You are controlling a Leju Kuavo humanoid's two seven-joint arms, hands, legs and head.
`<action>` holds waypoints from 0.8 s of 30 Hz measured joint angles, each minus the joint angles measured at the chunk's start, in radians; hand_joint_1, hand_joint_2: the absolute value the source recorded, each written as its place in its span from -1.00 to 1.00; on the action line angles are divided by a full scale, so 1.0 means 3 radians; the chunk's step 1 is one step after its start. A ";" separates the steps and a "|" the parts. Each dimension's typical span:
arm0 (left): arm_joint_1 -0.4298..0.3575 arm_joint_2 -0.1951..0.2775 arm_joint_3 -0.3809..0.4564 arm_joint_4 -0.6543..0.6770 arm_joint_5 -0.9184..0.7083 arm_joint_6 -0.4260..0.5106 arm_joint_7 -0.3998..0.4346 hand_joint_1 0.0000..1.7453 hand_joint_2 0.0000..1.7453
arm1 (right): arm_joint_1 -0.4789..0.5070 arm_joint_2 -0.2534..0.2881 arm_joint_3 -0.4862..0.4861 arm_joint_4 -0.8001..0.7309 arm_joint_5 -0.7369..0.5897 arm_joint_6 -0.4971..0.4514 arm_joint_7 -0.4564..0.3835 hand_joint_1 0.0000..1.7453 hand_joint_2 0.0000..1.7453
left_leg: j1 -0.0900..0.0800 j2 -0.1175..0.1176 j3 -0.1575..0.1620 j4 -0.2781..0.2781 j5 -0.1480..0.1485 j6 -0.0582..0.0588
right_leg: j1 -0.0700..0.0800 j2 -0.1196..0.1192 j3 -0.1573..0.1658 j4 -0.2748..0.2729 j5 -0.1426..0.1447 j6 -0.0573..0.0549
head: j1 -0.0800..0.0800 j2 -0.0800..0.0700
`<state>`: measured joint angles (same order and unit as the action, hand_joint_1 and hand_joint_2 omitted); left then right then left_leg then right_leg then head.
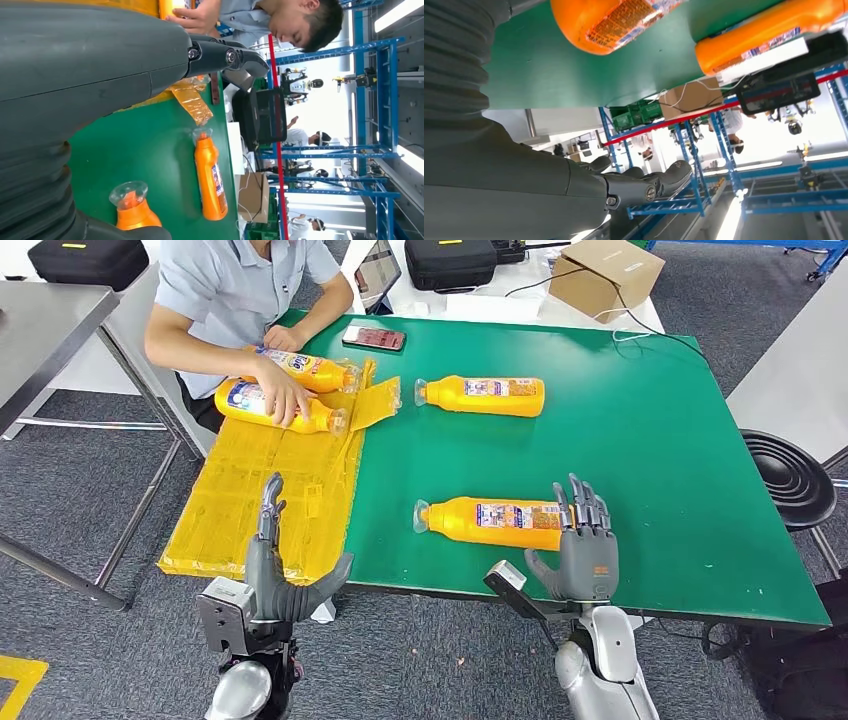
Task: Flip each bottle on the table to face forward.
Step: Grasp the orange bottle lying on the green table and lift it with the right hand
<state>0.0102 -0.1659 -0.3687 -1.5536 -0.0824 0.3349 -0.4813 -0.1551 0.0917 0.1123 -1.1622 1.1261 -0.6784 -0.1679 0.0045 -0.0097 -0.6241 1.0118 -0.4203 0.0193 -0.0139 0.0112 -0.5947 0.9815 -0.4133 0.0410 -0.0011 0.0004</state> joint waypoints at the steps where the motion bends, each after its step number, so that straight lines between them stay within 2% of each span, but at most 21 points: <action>1: -0.0001 0.0000 -0.0004 0.0000 0.0000 0.0000 0.0001 -1.00 1.00 | -0.0013 -0.0011 0.0012 0.0026 0.0000 -0.0001 0.0000 -1.00 1.00 | 0.0000 0.0000 0.0000 0.0000 0.0000 0.0000 | 0.0000 0.0000 0.0000 0.0000 0.0000 0.0000 | 0.0000 0.0000; 10: -0.0011 0.0000 -0.0024 0.0001 0.0024 -0.0028 -0.0003 -1.00 1.00 | -0.0072 -0.0074 0.0077 0.0165 -0.0054 -0.0005 -0.0028 -1.00 1.00 | 0.0000 0.0000 -0.0001 0.0000 -0.0001 0.0001 | -0.0001 0.0000 -0.0001 -0.0001 -0.0001 0.0000 | 0.0001 0.0000; 12: -0.0044 0.0000 -0.0045 0.0007 0.0121 -0.0121 -0.0026 -1.00 1.00 | -0.0119 -0.0085 0.0076 0.0212 -0.0183 -0.0018 -0.0185 -1.00 1.00 | 0.0000 0.0000 -0.0001 0.0000 -0.0001 0.0001 | -0.0002 0.0000 -0.0001 -0.0001 0.0000 0.0000 | 0.0001 0.0000; 16: -0.0195 0.0000 -0.0152 0.0071 0.0349 -0.0354 -0.0098 -1.00 1.00 | -0.0365 -0.0076 -0.0096 0.0519 -0.0416 -0.0037 -0.0722 -1.00 1.00 | 0.0000 0.0000 0.0001 0.0000 0.0002 0.0002 | -0.0002 0.0000 0.0002 -0.0001 0.0001 0.0001 | 0.0000 0.0000; 18: -0.0271 -0.0002 -0.0219 0.0116 0.0439 -0.0418 -0.0096 -1.00 1.00 | -0.0512 -0.0061 -0.0228 0.0770 -0.0404 -0.0038 -0.0834 -1.00 1.00 | 0.0000 -0.0001 0.0001 0.0001 0.0003 0.0003 | -0.0002 -0.0001 0.0003 -0.0001 0.0002 0.0002 | 0.0000 0.0000; 21: -0.0359 -0.0017 -0.0274 0.0180 0.0796 -0.0622 0.0092 -1.00 1.00 | -0.0695 -0.0048 -0.0374 0.1141 -0.0221 -0.0038 -0.0695 -1.00 1.00 | 0.0000 -0.0001 0.0001 0.0001 0.0004 0.0004 | -0.0002 -0.0001 0.0004 0.0000 0.0003 0.0003 | 0.0000 0.0000; 24: -0.0412 -0.0027 -0.0295 0.0240 0.1059 -0.0781 0.0266 -1.00 1.00 | -0.0818 -0.0047 -0.0452 0.1443 0.0072 -0.0038 -0.0324 -1.00 1.00 | 0.0000 -0.0001 0.0001 0.0001 0.0004 0.0004 | -0.0002 -0.0001 0.0003 0.0000 0.0003 0.0003 | 0.0000 0.0000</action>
<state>-0.1135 -0.1740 -0.4573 -1.4815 0.2354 0.1008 -0.4015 -0.4005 0.0777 -0.0232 -0.7292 1.1478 -0.6899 -0.2650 0.0044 -0.0101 -0.6237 1.0121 -0.4192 0.0204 -0.0143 0.0110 -0.5938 0.9814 -0.4125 0.0419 -0.0011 0.0004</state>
